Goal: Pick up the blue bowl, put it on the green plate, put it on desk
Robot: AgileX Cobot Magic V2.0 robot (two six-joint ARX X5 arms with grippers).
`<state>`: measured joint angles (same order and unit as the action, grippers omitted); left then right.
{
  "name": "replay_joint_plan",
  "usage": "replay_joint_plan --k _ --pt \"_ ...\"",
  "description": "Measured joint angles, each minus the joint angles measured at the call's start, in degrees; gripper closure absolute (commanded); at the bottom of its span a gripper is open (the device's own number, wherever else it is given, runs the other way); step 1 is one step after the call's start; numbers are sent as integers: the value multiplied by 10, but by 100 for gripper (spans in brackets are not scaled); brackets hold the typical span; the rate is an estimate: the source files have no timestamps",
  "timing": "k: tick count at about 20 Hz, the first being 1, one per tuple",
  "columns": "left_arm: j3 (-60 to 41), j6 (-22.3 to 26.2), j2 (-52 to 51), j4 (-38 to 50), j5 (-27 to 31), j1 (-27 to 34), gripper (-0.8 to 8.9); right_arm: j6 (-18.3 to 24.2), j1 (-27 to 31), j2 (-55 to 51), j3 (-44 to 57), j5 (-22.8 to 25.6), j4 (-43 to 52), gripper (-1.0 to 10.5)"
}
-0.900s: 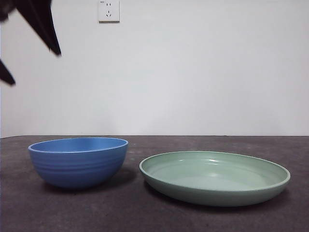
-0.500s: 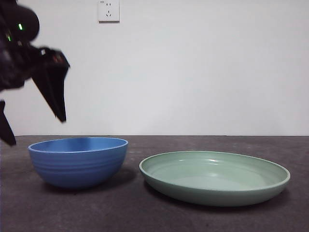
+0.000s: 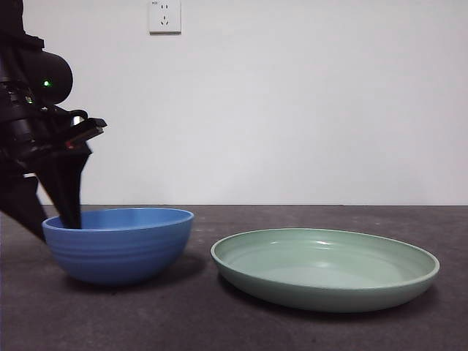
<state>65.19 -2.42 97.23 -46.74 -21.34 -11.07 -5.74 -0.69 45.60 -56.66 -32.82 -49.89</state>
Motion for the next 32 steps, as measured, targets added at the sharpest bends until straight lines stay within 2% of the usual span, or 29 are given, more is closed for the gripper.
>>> replay_joint_plan --k 5,7,10,14,17,20,27,32 --pt "0 -1 0 13 1 -4 804 0 0 0 0 0 0 291" --pt "11 -10 0 3 19 -17 804 0 0 0 0 0 0 291" --pt "64 -31 0 -23 92 -60 804 0 0 0 0 0 0 291" --pt "129 -54 0 -26 138 -153 804 0 0 0 0 0 0 291" --pt "148 -70 12 -3 139 -222 804 0 0 0 0 0 0 291" --pt "162 -84 56 14 139 -261 804 0 0 0 0 0 0 291" --pt "281 -91 164 -7 140 -318 804 0 0 0 0 0 0 291" --pt "299 -90 183 -41 161 -331 804 0 0 0 0 0 0 291"
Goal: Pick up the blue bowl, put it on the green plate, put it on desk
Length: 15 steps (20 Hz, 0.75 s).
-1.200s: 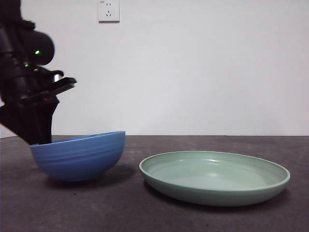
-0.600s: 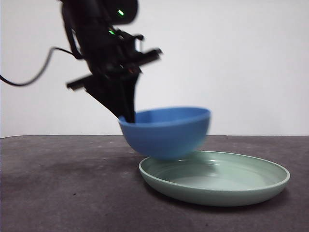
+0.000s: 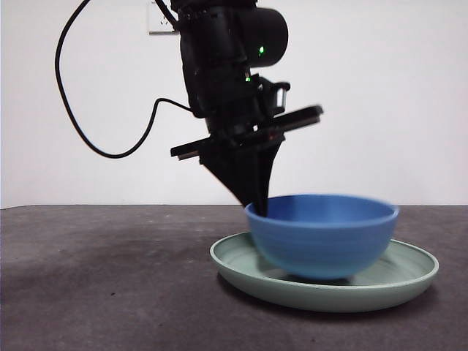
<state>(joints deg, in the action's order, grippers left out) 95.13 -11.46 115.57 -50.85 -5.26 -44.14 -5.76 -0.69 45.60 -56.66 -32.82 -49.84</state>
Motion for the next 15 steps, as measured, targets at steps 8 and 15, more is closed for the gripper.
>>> replay_joint_plan --k 8,15 --pt "0 11 0 -2 10 0 653 0 0 0 0 0 0 291" --pt "61 15 0 -37 10 0 311 0 0 0 0 0 0 291"
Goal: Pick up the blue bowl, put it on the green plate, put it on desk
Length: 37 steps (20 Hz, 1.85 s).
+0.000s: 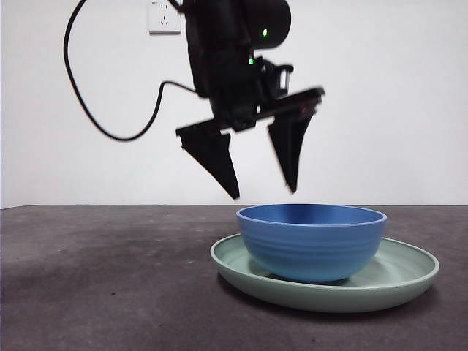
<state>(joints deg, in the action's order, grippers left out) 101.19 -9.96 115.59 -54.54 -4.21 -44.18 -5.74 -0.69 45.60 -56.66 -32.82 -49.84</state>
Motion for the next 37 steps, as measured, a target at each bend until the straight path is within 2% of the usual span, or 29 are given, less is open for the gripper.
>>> replay_joint_plan --k 6,9,12,17,21,26,30,31,34,37 --pt "157 23 -1 -160 5 0 312 0 0 0 0 0 0 292" --pt "167 43 -20 -242 30 1 313 0 0 0 0 0 0 292" --pt "164 48 -73 -257 31 9 313 0 0 0 0 0 -1 291" --pt "152 47 -246 -261 37 23 312 0 0 0 0 0 -10 291" --pt "45 48 -393 -256 37 24 312 0 0 0 0 0 -22 291" --pt "-195 62 -633 -124 39 33 311 0 0 0 0 0 -22 292" --pt "-349 65 -780 -82 39 33 307 0 0 0 0 0 -25 291" --pt "-377 65 -806 -73 39 33 299 0 0 0 0 0 -29 291" --pt "-442 65 -869 -65 22 33 163 0 0 0 0 0 -40 292" --pt "-453 64 -882 -64 18 33 156 -1 0 6 0 0 -56 292"
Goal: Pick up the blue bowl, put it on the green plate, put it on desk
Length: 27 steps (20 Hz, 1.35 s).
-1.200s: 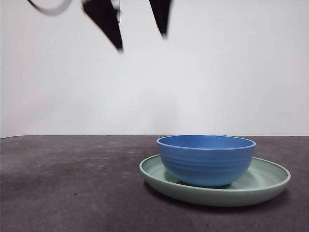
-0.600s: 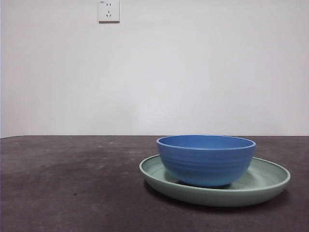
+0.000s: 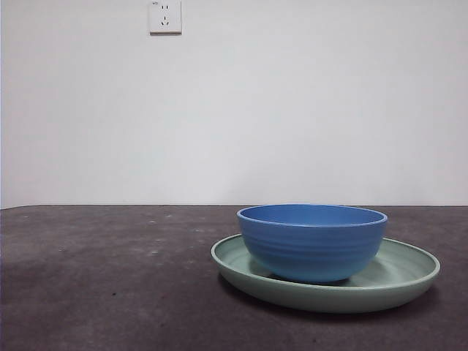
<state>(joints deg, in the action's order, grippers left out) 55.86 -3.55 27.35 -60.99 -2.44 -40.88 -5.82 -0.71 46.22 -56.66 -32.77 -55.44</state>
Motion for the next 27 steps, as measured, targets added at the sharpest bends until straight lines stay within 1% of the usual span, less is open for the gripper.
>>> replay_joint_plan --k 3,6,9,13,14,17,19,20,23,27 --pt "0 0 0 1 -1 0 156 -6 -2 26 0 5 -10 292" --pt "0 -2 0 2 -1 0 157 -7 -17 83 0 16 -10 292" --pt "0 -2 0 0 -1 0 157 -5 -33 156 0 46 -9 292" --pt "0 -2 0 -1 -1 0 157 10 -49 259 0 97 1 293" --pt "0 -2 0 -1 -1 0 157 16 -50 281 0 104 11 293" --pt "0 -2 0 -1 -1 0 157 27 -52 333 0 105 51 297" --pt "0 -2 0 -1 -1 0 157 30 -54 365 0 104 74 386" --pt "0 -2 0 -1 -1 0 157 31 -56 381 0 104 85 409" --pt "0 -2 0 -1 -1 0 157 31 -66 420 0 104 114 413" --pt "0 -2 0 -1 -1 0 157 31 -87 458 0 104 138 541"
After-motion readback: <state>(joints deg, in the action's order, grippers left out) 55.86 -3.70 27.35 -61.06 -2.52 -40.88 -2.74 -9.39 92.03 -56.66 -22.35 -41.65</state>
